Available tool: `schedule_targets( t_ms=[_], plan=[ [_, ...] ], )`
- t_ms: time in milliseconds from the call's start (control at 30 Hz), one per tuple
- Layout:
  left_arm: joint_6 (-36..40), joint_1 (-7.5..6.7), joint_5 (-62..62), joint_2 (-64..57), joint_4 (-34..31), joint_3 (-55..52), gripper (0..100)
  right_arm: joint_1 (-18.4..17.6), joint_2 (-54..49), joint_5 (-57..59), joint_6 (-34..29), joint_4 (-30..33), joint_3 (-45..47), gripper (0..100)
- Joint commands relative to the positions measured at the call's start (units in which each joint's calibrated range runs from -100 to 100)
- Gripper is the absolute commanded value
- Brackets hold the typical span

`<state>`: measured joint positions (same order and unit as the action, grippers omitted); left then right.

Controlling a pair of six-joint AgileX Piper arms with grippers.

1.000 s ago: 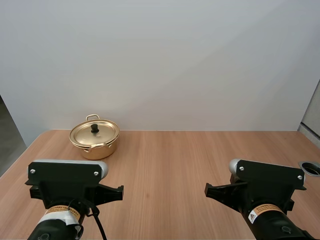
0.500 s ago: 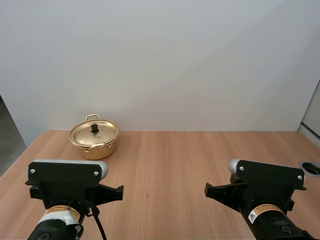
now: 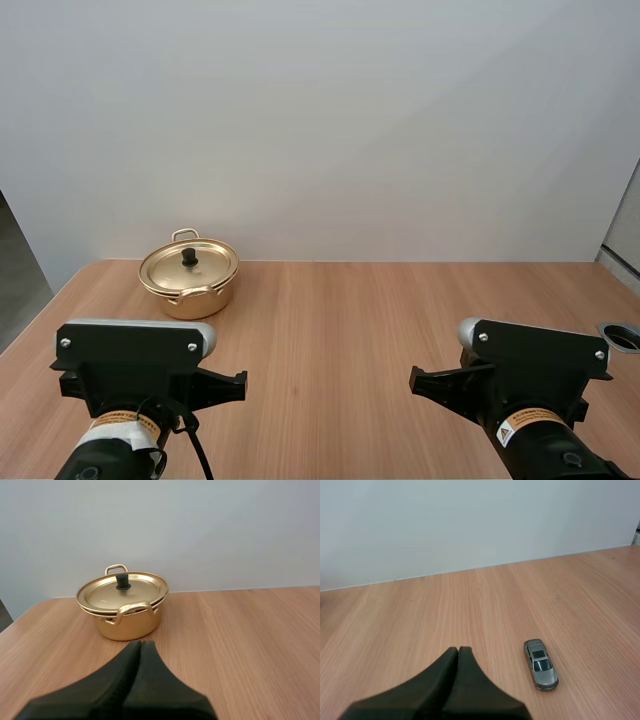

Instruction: Open the pot, put the car inside, and close it

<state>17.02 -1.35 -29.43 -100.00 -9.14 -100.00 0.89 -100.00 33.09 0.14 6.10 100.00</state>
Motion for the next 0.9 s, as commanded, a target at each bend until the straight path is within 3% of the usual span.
schedule_targets(
  t_ms=[0, 667, 767, 867],
  plan=[
    [0.0, -0.03, 0.1, 0.0, 0.0, 0.0, 0, 0.0, 0.0, 0.0, 0.0, 0.1, 0.0, 0],
    [0.0, -0.06, 1.9, 0.0, 0.0, 0.0, 0, 0.0, 0.0, 0.1, 0.3, -1.2, 0.0, 0],
    [0.0, -0.06, 5.8, 0.0, -0.4, 0.0, 0, 0.0, 0.0, -0.9, 0.3, 2.8, 0.0, 0],
    [0.0, -0.06, 7.7, 0.0, -3.9, 0.0, 0, 0.0, 0.0, -1.7, 0.3, 11.0, 0.0, 0]
  ],
)
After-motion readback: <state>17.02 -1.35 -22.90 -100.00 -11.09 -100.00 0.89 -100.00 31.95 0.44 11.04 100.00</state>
